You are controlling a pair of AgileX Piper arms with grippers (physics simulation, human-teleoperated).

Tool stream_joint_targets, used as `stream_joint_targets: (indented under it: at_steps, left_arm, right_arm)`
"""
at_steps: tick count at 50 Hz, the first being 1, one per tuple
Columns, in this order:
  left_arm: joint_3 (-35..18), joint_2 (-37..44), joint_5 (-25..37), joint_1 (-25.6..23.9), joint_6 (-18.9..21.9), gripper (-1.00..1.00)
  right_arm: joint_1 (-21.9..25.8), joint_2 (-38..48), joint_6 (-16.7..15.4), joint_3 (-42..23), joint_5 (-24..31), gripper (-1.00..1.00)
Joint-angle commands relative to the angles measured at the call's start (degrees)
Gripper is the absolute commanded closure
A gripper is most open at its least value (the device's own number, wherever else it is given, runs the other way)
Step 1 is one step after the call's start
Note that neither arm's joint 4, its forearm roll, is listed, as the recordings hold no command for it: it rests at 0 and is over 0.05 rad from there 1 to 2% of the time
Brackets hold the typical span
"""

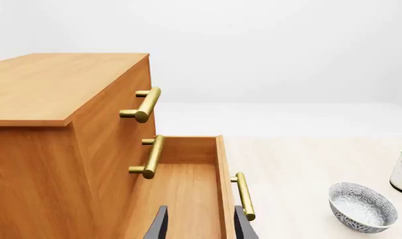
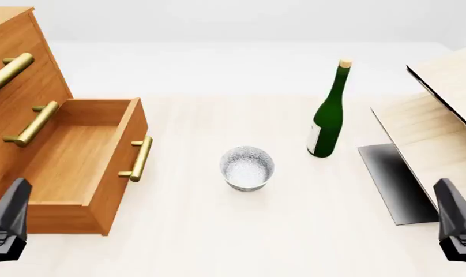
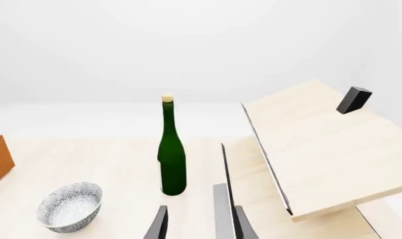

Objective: Put the bowl in the bottom drawer of the cabinet and close it.

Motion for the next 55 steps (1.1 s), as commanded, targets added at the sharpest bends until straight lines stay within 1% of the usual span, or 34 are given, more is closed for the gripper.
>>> stream_joint_targets:
  at_steps: [1, 11, 13, 21, 27, 38, 41, 48, 51, 54, 55]
  left_arm:
    - [-0.42, 0.09, 0.36, -0.31, -0.02, -1.0]
    - [-0.66, 0.1, 0.79, -0.75, -0.15, -1.0]
    - [-1.05, -0.1, 0.94, -1.11, 0.69, -1.0]
    - [-2.61, 0.02, 2.36, -1.83, 1.09, -1.0]
    - [-5.48, -0.11, 4.73, -2.7, 2.53, -1.0]
    - [-8.69, 0.0, 8.08, -4.84, 3.43, -1.0]
    - [-9.74, -0.06, 8.6, -5.69, 4.56, -1.0]
    - [-12.02, 0.11, 11.56, -6.94, 5.02, -1.0]
    - [-12.58, 1.14, 11.37, -8.21, 5.19, -1.0]
    - [-12.88, 2.28, 11.06, -8.51, 5.1, -1.0]
    - [-13.03, 3.46, 10.78, -8.39, 4.51, -1.0]
  right_arm:
    - [0.25, 0.26, 0.02, -0.16, -0.09, -1.0]
    - [0.26, 0.28, -0.04, -0.17, -0.08, -1.0]
    - [0.26, 0.27, -0.02, -0.16, -0.09, -1.0]
    - [0.26, 0.27, -0.03, -0.16, -0.09, -1.0]
    - [0.26, 0.27, -0.03, -0.16, -0.09, -1.0]
    - [0.26, 0.26, -0.04, -0.16, -0.09, -1.0]
    - [0.26, 0.26, -0.04, -0.16, -0.09, -1.0]
    - [0.27, 0.26, -0.04, -0.16, -0.09, -1.0]
    - [0.27, 0.26, -0.05, -0.16, -0.09, -1.0]
    - [0.28, 0.26, -0.05, -0.16, -0.09, -1.0]
    - [0.28, 0.26, -0.05, -0.16, -0.09, -1.0]
